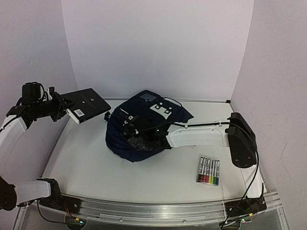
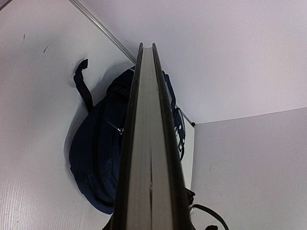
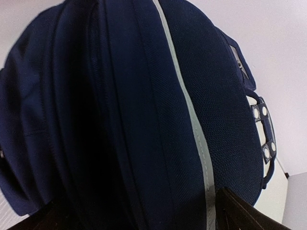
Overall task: Pack the student bag
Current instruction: Pick up the book from the center of the board, then place the book in the student bag.
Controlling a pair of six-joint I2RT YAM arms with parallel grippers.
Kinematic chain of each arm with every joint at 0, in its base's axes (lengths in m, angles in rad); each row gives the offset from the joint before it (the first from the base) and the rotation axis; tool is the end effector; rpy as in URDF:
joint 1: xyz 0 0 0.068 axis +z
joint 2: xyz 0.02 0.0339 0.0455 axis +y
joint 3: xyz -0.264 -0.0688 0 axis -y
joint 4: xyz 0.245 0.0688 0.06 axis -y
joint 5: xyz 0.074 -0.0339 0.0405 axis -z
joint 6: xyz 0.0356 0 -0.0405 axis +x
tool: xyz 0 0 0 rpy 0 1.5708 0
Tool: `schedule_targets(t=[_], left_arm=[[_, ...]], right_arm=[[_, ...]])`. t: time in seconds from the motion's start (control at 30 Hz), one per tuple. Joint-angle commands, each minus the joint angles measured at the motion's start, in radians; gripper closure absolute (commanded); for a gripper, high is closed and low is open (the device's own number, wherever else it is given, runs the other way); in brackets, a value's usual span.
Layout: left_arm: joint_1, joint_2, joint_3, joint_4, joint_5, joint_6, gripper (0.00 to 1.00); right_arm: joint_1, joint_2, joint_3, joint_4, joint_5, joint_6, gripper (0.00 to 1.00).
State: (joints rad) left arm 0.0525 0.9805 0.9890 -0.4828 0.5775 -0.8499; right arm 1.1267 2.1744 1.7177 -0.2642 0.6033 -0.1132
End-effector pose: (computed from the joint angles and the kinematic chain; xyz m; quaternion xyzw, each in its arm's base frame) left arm 0.2106 -0.0084 0.3475 -0.2232 0.8009 -0.4179 0.3661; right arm 0.2304 0.4372 0.2085 -0.4057 0.7792 -0.0456 0.4756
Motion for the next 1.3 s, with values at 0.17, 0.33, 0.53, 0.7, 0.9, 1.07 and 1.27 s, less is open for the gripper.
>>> schedule_targets(t=[0.17, 0.33, 0.53, 0.7, 0.9, 1.07, 1.27], left_arm=[[-0.002, -0.078, 0.026, 0.031, 0.178, 0.113, 1.00], [-0.001, -0.162, 0.016, 0.015, 0.203, 0.132, 1.00], [-0.001, -0.174, -0.032, 0.047, 0.278, 0.062, 1.00], [-0.002, -0.165, -0.117, 0.124, 0.306, -0.011, 1.00], [-0.062, -0.141, -0.192, 0.309, 0.280, -0.129, 1.00], [-0.255, -0.036, -0.180, 0.391, 0.148, -0.131, 1.00], [-0.309, 0.063, -0.201, 0.488, 0.034, -0.162, 1.00]], right_arm=[[-0.011, 0.037, 0.176, -0.007, 0.228, 0.020, 0.78], [-0.087, -0.016, 0.293, -0.100, 0.078, 0.207, 1.00], [-0.144, -0.093, 0.379, -0.143, -0.135, 0.323, 1.00], [-0.144, -0.111, 0.477, -0.179, -0.177, 0.387, 1.00], [-0.137, -0.102, 0.565, -0.190, -0.260, 0.447, 1.00], [-0.107, -0.062, 0.611, -0.190, -0.267, 0.461, 1.00], [-0.060, -0.027, 0.672, -0.180, -0.255, 0.492, 1.00]])
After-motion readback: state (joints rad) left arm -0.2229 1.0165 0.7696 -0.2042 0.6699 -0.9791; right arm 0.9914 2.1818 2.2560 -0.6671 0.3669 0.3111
